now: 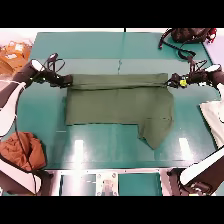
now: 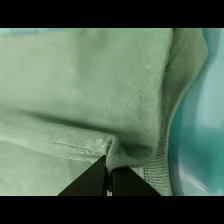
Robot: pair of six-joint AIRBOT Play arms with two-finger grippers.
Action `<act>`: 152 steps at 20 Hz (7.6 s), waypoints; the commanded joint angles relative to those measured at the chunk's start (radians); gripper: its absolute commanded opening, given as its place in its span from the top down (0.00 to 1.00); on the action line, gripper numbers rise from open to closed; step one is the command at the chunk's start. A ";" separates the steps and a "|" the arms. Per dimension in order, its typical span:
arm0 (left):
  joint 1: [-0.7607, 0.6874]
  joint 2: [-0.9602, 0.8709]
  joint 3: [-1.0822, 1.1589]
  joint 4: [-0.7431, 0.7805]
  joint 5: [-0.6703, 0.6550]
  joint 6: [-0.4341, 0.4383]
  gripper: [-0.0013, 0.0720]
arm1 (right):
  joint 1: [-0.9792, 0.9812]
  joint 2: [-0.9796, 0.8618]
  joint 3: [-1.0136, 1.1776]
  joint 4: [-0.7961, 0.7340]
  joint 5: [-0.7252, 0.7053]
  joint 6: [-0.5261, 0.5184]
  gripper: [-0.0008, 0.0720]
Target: Fold the shirts.
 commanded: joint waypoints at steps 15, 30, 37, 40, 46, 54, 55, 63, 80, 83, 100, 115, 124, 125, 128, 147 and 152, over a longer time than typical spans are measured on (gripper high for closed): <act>-0.023 0.013 0.309 0.220 -0.653 -0.209 0.95 | -0.102 0.259 -0.095 -0.300 0.268 0.317 0.95; -0.164 0.703 -0.795 0.241 -0.163 -0.544 0.01 | -0.154 0.930 -1.128 -0.346 -0.014 0.492 0.56; -0.338 0.640 -0.930 0.063 0.285 -0.608 0.01 | -0.010 0.929 -1.242 -0.189 -0.225 0.450 0.41; -0.359 0.566 -0.914 0.005 0.340 -0.610 0.01 | 0.039 0.929 -1.241 -0.113 -0.258 0.448 0.41; -0.359 0.564 -0.878 0.114 0.341 -0.612 0.42 | 0.051 0.929 -1.241 -0.110 -0.263 0.426 0.41; -0.358 0.568 -0.867 0.211 0.283 -0.629 0.95 | 0.050 0.930 -1.240 -0.111 -0.235 0.373 0.95; -0.358 0.568 -0.853 0.234 0.239 -0.629 0.95 | 0.050 0.930 -1.234 -0.122 -0.223 0.374 0.95; -0.358 0.568 -0.632 0.463 -0.138 -0.556 0.95 | 0.050 0.931 -1.147 -0.315 -0.091 0.474 0.95; -0.241 0.216 -0.015 0.510 -0.084 -0.419 0.95 | 0.172 0.497 -0.437 -0.028 -0.241 0.400 0.95; -0.234 0.081 0.088 0.485 -0.035 -0.397 0.95 | 0.210 0.347 -0.341 -0.017 -0.325 0.400 0.95; -0.144 -0.069 0.435 0.495 -0.255 -0.402 0.12 | -0.063 0.053 0.017 -0.013 0.119 0.242 0.12; -0.145 -0.070 0.441 0.163 -0.322 -0.287 0.32 | 0.033 -0.111 0.047 0.091 0.143 0.060 0.90; -0.426 -0.187 0.434 0.010 -0.021 -0.216 0.95 | 0.033 0.050 0.204 -0.089 0.344 0.137 0.95; -0.475 -0.223 0.434 -0.028 0.037 -0.215 0.95 | 0.034 0.097 0.216 -0.089 0.380 0.148 0.95; -0.610 -0.322 0.435 -0.177 0.213 -0.189 0.95 | 0.040 0.229 0.252 -0.023 0.452 0.177 0.95; -0.335 -0.246 0.591 -0.183 -0.333 -0.079 0.95 | 0.248 0.358 0.224 0.121 0.433 0.288 0.95; -0.099 -0.100 0.590 -0.135 -0.389 -0.072 0.95 | 0.509 0.327 0.223 0.096 0.172 0.335 0.95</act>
